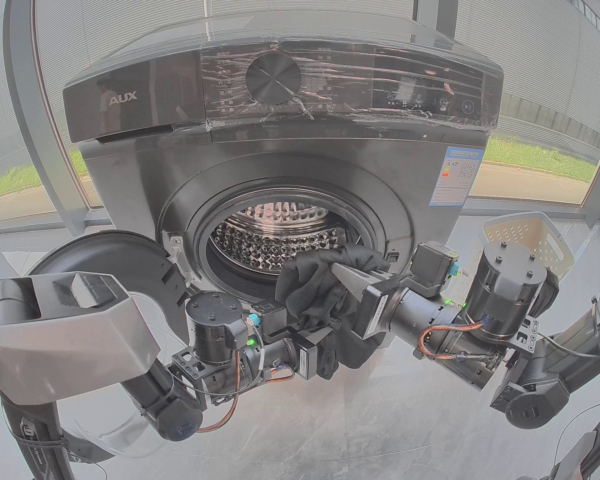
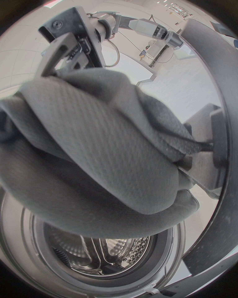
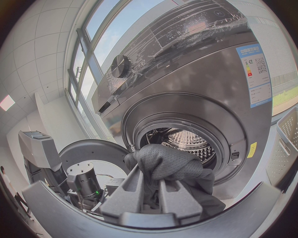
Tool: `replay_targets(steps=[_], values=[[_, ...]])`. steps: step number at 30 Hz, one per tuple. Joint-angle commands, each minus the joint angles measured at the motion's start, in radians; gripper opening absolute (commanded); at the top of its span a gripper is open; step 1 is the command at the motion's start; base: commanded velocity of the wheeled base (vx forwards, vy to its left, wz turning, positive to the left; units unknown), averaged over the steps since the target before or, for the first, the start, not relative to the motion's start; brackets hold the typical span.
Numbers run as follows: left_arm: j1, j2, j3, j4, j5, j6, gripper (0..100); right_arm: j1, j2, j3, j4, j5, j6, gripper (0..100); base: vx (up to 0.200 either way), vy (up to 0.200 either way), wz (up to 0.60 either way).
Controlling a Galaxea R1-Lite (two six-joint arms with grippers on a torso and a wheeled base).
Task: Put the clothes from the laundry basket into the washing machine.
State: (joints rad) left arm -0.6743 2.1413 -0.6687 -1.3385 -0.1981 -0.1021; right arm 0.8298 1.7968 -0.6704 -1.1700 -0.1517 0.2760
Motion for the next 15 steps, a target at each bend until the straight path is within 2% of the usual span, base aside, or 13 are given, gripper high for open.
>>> replay_targets(steps=[1,6,7,15], values=[[-0.030,-0.086,0.083,-0.030,-0.003,0.001,0,-0.017,0.009,0.002,0.004,0.000,0.000,0,0.000,0.000,0.00],[-0.070,-0.169,0.189,-0.059,-0.007,0.001,0,-0.028,0.010,0.009,0.003,0.001,0.000,0,0.000,0.000,0.00],[-0.079,-0.184,0.215,-0.076,-0.009,0.001,0,-0.032,0.010,0.011,0.004,0.001,0.000,100,0.000,0.000,0.00],[-0.088,-0.213,0.265,-0.134,-0.006,-0.001,0,-0.041,0.010,0.041,0.007,0.003,0.000,100,0.000,0.000,0.00]])
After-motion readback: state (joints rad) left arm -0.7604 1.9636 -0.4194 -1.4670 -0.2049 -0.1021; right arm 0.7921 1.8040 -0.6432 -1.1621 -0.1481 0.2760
